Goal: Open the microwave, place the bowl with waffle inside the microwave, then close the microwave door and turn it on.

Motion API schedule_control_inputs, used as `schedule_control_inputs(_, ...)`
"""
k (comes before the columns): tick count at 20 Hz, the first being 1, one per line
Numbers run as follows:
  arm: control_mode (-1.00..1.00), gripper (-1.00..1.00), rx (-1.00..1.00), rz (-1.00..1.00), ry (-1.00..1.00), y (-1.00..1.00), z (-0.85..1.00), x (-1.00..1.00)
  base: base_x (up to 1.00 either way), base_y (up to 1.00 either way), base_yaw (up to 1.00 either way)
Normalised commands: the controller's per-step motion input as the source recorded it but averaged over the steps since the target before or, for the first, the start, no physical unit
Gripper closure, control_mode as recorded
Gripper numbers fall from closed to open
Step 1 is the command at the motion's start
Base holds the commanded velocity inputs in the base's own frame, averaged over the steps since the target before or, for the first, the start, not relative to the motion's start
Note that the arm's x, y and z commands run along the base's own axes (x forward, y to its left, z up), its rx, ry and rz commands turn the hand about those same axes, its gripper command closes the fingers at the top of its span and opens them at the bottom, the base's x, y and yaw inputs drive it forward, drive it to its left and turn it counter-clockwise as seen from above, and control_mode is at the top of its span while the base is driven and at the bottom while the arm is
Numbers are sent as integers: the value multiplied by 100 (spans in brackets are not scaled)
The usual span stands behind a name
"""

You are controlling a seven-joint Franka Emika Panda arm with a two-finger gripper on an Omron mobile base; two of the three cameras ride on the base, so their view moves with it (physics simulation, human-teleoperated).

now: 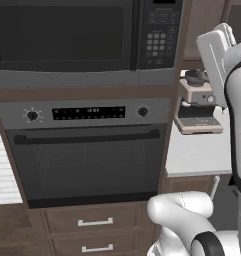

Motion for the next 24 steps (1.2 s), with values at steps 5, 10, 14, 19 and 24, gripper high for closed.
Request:
schedule_control_inputs(5,-100,100,11,8,-5,0,-9,57,0,0,0)
schedule_control_inputs(10,-100,100,11,4,-4,0,0,58,0,0,0)
schedule_control_inputs(14,-100,100,6,1,-2,0,0,56,0,0,0)
schedule_control_inputs(19,-100,100,4,0,0,0,0,63,0,0,0)
schedule_control_inputs(24,-100,100,2,0,0,0,0,57,0,0,0)
